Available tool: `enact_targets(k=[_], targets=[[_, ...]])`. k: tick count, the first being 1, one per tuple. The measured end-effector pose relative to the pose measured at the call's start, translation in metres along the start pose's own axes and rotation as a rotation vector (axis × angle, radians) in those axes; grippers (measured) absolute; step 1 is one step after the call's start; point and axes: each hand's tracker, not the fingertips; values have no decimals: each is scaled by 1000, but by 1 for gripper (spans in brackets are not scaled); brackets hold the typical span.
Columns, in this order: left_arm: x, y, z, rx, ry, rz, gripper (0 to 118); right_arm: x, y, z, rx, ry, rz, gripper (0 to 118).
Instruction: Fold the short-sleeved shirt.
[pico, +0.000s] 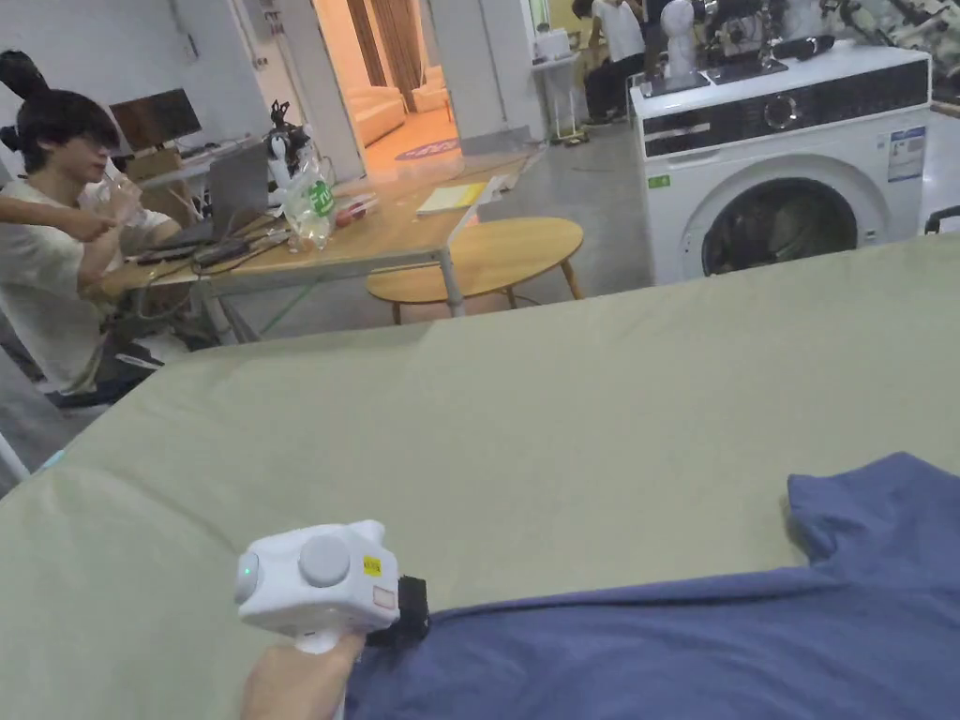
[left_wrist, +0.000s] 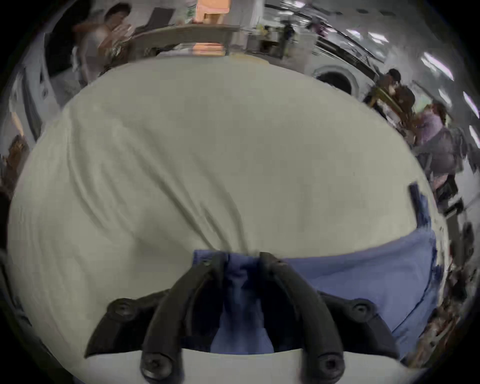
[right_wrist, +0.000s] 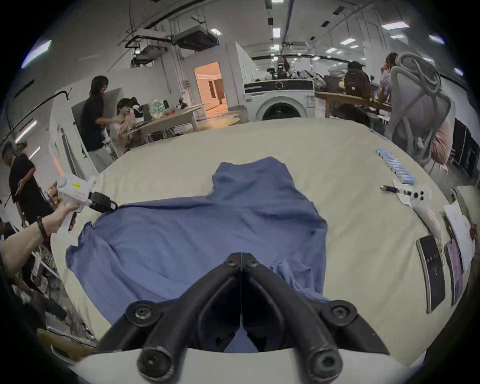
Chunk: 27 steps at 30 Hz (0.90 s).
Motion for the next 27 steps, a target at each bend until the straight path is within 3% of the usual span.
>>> enact_targets(k=[2, 6, 7, 8, 9, 10, 14, 15, 16, 17, 18, 19, 21, 24, 27], targets=[[9, 3, -4, -50, -34, -20, 0, 4, 4, -5, -8, 25, -26, 0], [9, 5, -7, -60, 15, -29, 0, 12, 38, -18, 8, 17, -39, 0], [6, 4, -6, -67, 8, -22, 0, 16, 49, -24, 6, 12, -41, 5], [5, 6, -6, -73, 2, -24, 0, 22, 63, -33, -24, -9, -44, 23], [4, 6, -7, -80, -3, -21, 0, 32, 78, -48, -96, -40, -49, 54], [4, 7, -8, -81, -4, -14, 0, 41, 88, -62, -158, -48, -63, 61], [15, -1, -3, -72, 18, -16, 0, 79, 111, -133, -301, -111, -202, 56], [16, 0, -2, -75, 27, -32, 0, 84, 111, -149, -350, -123, -231, 47], [17, 1, -2, -74, 38, -49, 0, 87, 108, -165, -407, -148, -230, 29], [18, 2, -1, -77, 41, -56, 0, 85, 102, -174, -448, -183, -217, 20], [19, 2, -1, -80, 44, -57, 0, 76, 98, -173, -423, -234, -114, 10], [17, 3, -1, -80, 44, -56, 0, 69, 99, -167, -370, -189, -68, 0], [16, 0, 0, -70, 40, -55, 0, 61, 99, -164, -375, -174, -90, 0], [11, -10, 20, 4, 1, -21, 0, 44, 94, -136, -239, -232, 14, 0], [-3, -26, 66, 210, -99, -36, 0, 40, 93, -86, -164, -123, -2, 0]])
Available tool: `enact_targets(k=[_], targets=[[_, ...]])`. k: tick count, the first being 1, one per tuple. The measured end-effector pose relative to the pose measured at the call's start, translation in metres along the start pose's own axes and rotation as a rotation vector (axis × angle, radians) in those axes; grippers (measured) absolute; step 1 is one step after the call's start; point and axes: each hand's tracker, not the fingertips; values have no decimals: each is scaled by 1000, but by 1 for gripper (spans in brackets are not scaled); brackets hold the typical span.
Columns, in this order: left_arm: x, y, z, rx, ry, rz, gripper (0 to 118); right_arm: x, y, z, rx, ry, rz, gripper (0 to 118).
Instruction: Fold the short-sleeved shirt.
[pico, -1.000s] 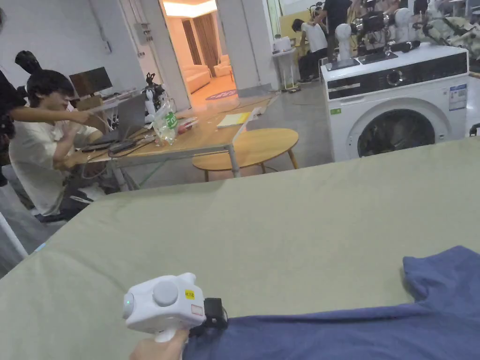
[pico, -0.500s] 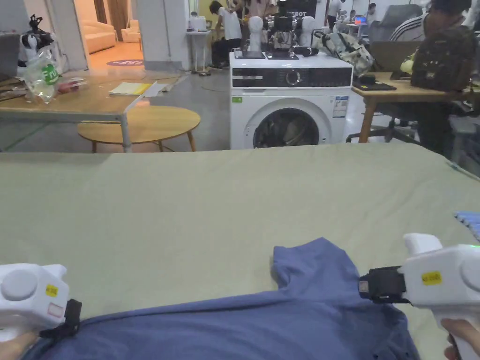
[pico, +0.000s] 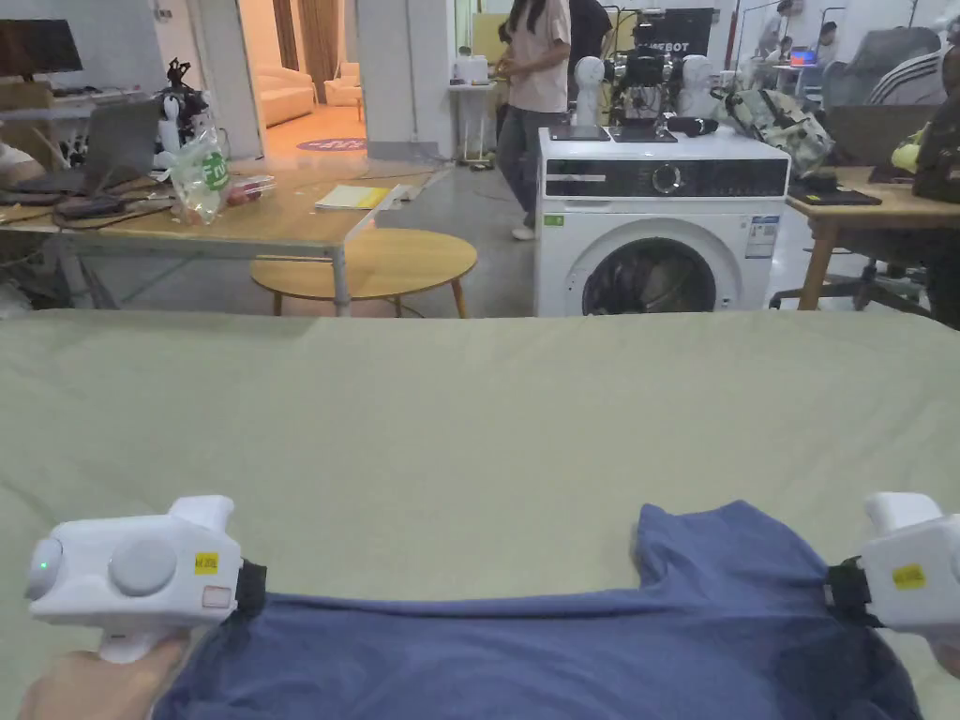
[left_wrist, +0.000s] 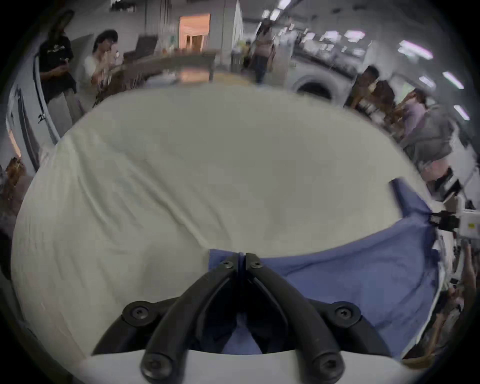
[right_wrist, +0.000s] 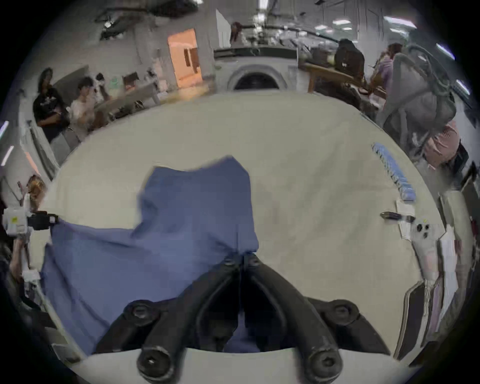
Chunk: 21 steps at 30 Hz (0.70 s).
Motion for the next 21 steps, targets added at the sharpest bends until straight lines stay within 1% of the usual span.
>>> enact_targets(k=[1, 3, 4, 6, 8, 10, 12, 15, 17, 18, 19, 20, 21], targets=[[-1, -5, 23, 45, -37, -11, 0, 0, -5, 18, 17, 7, 14, 0], [-1, -21, 67, 77, -80, -43, 0, 0, -23, 60, 64, -4, 65, 0], [2, -32, 88, 85, -80, -70, 0, 1, -33, 77, 71, -7, 71, 0], [1, -57, 117, 67, -78, -95, 0, 6, -58, 104, 82, 10, 55, 0], [-2, -83, 131, 54, -80, -112, 0, 10, -84, 124, 79, 25, 34, 0], [-8, -113, 141, 22, -102, -87, 0, 14, -116, 140, 69, 55, 4, 0], [-8, -138, 145, -16, -112, -76, 0, 16, -142, 146, 51, 54, 1, 0], [-9, -166, 141, -49, -119, -92, 0, 18, -171, 142, 8, 32, 5, 0], [-10, -173, 130, -62, -102, -91, 0, 17, -183, 134, -9, 37, -21, 0], [-10, -175, 125, -86, -82, -85, 13, 15, -187, 129, -22, 45, -25, 7], [-9, -176, 123, -108, -78, -74, 32, 12, -189, 124, -27, 30, -14, 24], [-7, -176, 124, -105, -74, -71, 50, 10, -190, 124, -28, 3, 0, 47], [-6, -175, 129, -99, -71, -48, 60, 9, -190, 127, -21, -22, 22, 63]])
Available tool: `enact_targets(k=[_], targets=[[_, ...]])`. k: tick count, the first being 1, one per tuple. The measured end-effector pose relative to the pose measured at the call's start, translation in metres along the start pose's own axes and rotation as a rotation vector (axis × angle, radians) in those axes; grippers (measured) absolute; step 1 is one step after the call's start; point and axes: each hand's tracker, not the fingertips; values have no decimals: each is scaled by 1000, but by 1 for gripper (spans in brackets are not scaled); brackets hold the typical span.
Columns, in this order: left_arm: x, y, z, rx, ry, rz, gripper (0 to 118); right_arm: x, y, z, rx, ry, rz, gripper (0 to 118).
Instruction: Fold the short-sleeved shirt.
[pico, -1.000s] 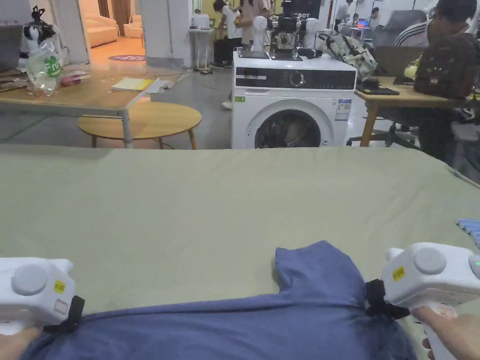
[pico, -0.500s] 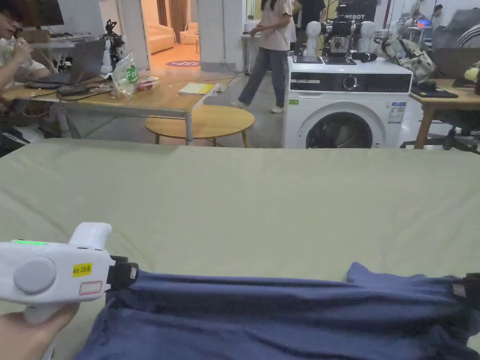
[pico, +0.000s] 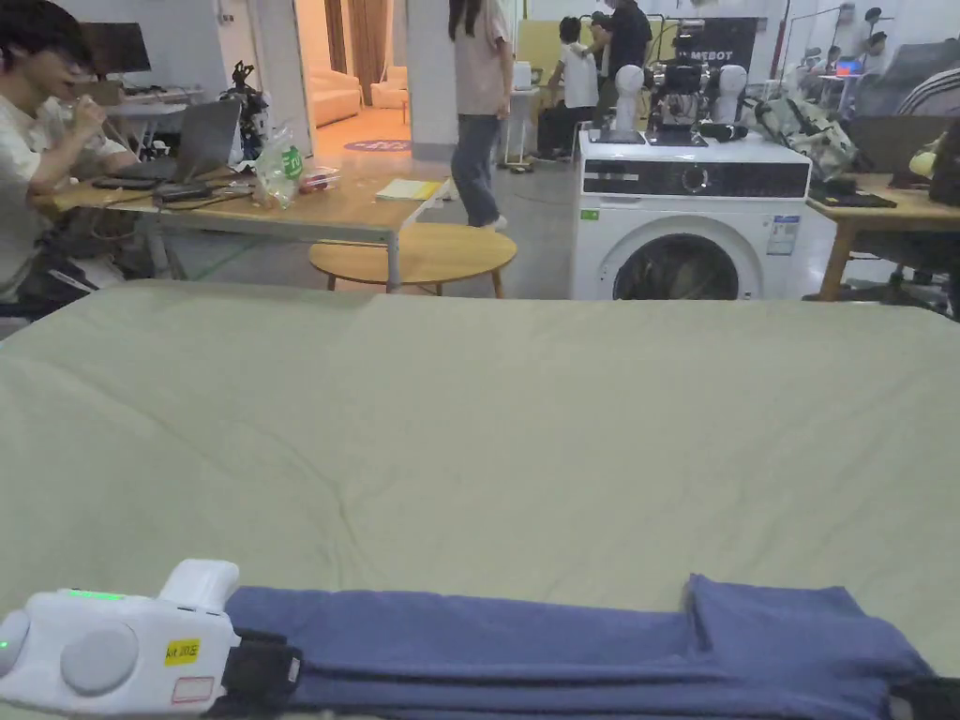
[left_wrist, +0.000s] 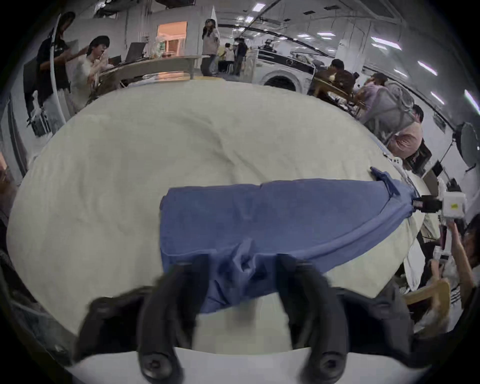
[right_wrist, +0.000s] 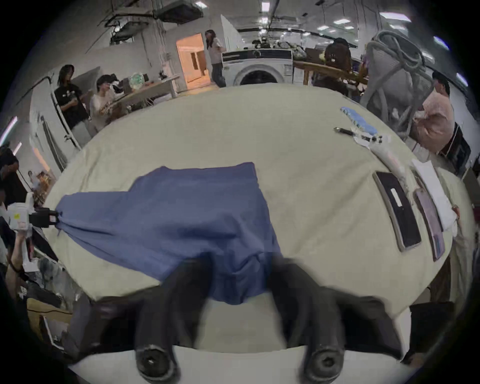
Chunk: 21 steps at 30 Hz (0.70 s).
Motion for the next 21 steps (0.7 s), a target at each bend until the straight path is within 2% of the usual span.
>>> enact_targets(k=[4, 5, 9, 12, 13, 14, 15, 16, 17, 18, 19, 21], targets=[[19, 5, 30, 114, -63, -3, 60, -7, 14, 31, 92, 30, -12, 62], [26, 12, 33, 142, -42, -8, 60, -14, 21, 37, 128, 26, -6, 62], [59, 49, 39, 249, -45, -30, 60, -59, 57, 54, 275, 77, 22, 62], [81, 69, 26, 262, -47, -22, 60, -95, 76, 35, 287, 152, 31, 61], [86, 73, 20, 266, -49, -19, 60, -105, 80, 23, 279, 160, 32, 58], [90, 75, 15, 267, -51, -10, 60, -114, 81, 12, 274, 158, 34, 50], [96, 73, 11, 263, -65, -2, 54, -123, 82, 3, 261, 159, 38, 30], [100, 70, 8, 231, -99, 12, 37, -131, 81, -4, 238, 162, 43, 11], [103, 68, 6, 195, -126, 8, 13, -136, 79, -8, 217, 164, 55, 2], [107, 60, 7, 193, -122, -13, 0, -141, 73, -11, 213, 182, 65, 0], [109, 52, 12, 233, -96, -69, 0, -143, 70, -12, 208, 215, 68, 0], [110, 48, 16, 211, -45, -126, 0, -146, 66, -15, 208, 212, 63, 0]])
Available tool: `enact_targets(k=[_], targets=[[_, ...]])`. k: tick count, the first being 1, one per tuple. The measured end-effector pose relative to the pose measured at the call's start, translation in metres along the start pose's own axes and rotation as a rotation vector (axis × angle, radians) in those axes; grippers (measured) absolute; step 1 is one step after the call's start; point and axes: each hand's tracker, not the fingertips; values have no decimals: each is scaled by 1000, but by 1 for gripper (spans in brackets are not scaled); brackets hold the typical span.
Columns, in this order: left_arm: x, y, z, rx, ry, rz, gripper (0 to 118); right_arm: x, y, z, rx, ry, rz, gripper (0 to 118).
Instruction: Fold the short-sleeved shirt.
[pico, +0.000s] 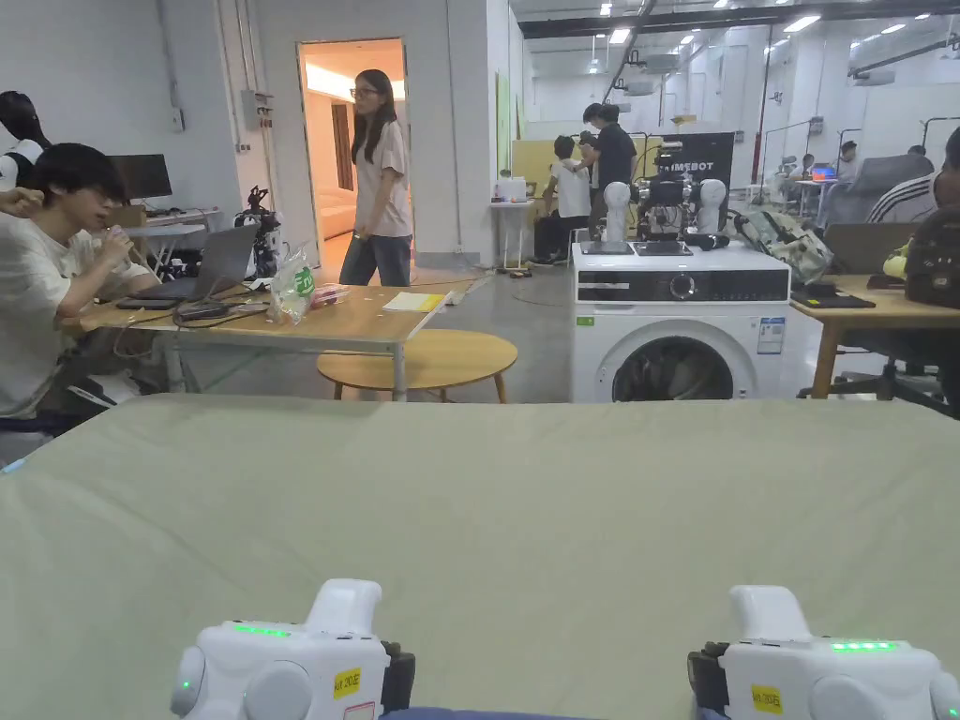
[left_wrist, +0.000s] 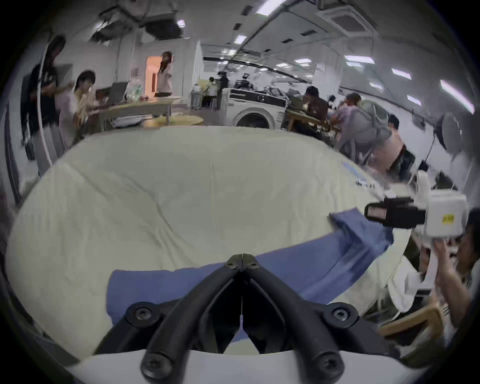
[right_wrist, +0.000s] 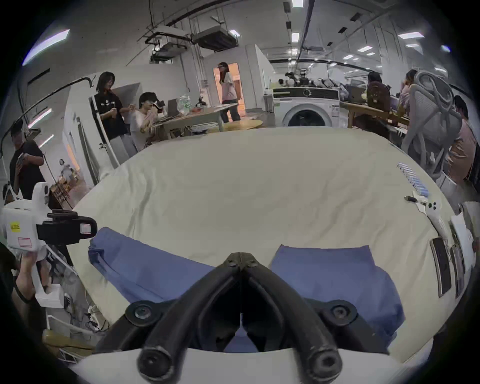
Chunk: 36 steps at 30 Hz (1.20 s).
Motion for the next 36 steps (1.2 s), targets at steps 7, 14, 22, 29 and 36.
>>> enact_targets(k=[7, 14, 22, 29, 36], targets=[[-103, -14, 50, 224, -15, 353, 19, 9, -13, 8, -7, -4, 26, 0], [-194, -77, 30, 91, 36, 685, 61, 21, -24, 3, -41, 86, -97, 0], [-208, -118, -39, 133, -364, 1003, 61, 22, -29, 9, -81, 62, -78, 0], [-184, -98, -57, 80, -348, 896, 8, 30, -32, 11, -111, 32, -116, 0], [-216, -52, 40, 237, -187, 865, 6, 33, -30, 12, -98, 67, -146, 0]])
